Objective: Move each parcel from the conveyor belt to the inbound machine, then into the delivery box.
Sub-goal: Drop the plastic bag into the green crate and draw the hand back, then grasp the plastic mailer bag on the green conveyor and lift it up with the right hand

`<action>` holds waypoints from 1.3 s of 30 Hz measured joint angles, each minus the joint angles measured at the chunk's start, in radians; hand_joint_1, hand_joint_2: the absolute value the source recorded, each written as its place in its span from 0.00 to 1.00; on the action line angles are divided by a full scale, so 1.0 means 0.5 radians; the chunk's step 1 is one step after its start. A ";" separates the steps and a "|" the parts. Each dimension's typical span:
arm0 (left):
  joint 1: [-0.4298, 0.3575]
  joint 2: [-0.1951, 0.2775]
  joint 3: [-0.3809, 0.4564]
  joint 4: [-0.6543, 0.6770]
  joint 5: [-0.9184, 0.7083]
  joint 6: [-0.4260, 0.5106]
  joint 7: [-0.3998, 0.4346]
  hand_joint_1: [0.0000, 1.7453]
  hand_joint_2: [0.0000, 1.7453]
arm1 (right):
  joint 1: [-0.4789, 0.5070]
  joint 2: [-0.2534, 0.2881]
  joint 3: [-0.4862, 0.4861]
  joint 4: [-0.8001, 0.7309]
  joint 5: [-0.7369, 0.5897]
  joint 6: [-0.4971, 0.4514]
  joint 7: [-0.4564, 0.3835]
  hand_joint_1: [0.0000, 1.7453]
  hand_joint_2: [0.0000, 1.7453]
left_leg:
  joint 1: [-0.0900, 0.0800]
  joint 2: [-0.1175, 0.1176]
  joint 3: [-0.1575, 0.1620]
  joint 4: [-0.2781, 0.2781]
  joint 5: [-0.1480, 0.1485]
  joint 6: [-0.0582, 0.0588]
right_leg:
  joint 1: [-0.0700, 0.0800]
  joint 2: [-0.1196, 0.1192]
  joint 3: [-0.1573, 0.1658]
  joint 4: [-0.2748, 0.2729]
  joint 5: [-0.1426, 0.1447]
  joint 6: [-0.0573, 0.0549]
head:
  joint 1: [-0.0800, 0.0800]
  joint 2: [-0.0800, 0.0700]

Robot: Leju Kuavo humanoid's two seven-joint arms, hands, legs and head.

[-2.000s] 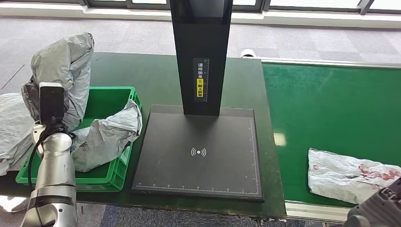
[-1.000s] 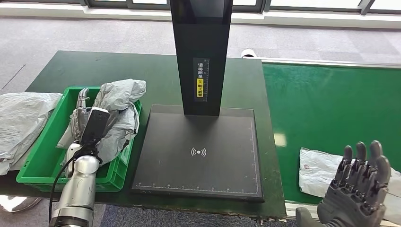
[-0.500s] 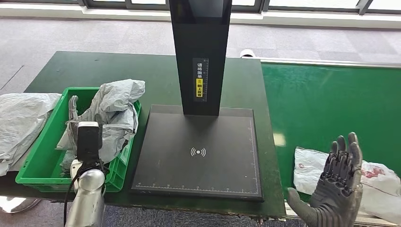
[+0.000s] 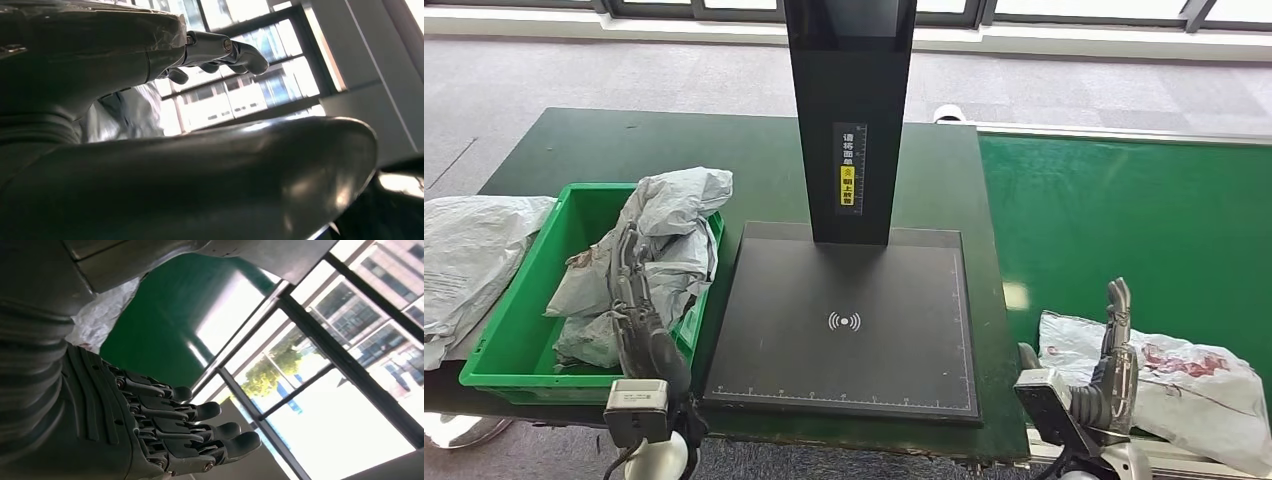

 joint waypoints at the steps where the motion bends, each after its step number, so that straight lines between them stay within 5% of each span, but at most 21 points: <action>1: 0.001 0.001 -0.039 0.000 0.001 -0.020 -0.013 0.00 0.00 | -0.010 0.000 -0.040 0.038 0.027 0.004 0.018 0.00 1.00 | 0.000 0.000 0.000 0.000 0.000 0.000 | 0.000 0.000 0.000 0.000 0.000 0.000 | 0.000 0.000; 10: 0.004 0.007 -0.167 -0.001 0.001 -0.062 -0.032 0.00 0.00 | -0.051 0.000 -0.174 0.202 0.104 0.008 0.064 0.00 1.00 | 0.000 0.000 0.000 0.000 0.000 0.000 | 0.001 0.001 -0.002 0.001 0.000 -0.001 | 0.000 0.000; 18: 0.045 0.008 -0.184 -0.076 -0.008 -0.253 -0.025 0.00 0.00 | -0.034 0.004 -0.297 0.241 0.540 0.085 0.402 0.00 1.00 | 0.000 0.000 0.000 0.000 0.000 0.000 | 0.000 0.001 -0.001 0.001 -0.001 -0.001 | 0.000 0.000; 28: 0.074 0.007 -0.184 -0.118 -0.039 -0.309 0.005 0.00 0.00 | -0.047 0.014 -0.465 0.316 0.802 0.145 0.635 0.00 1.00 | 0.000 0.000 0.000 0.000 -0.001 0.000 | 0.000 0.001 -0.002 0.001 -0.001 -0.001 | 0.000 0.000; 39: 0.072 0.007 -0.184 -0.093 -0.038 -0.323 0.012 0.00 0.00 | -0.167 -0.031 -0.639 0.641 0.900 0.141 0.699 0.00 1.00 | 0.000 0.001 0.000 0.000 -0.001 0.000 | 0.000 0.001 -0.002 0.001 -0.001 -0.001 | 0.000 0.000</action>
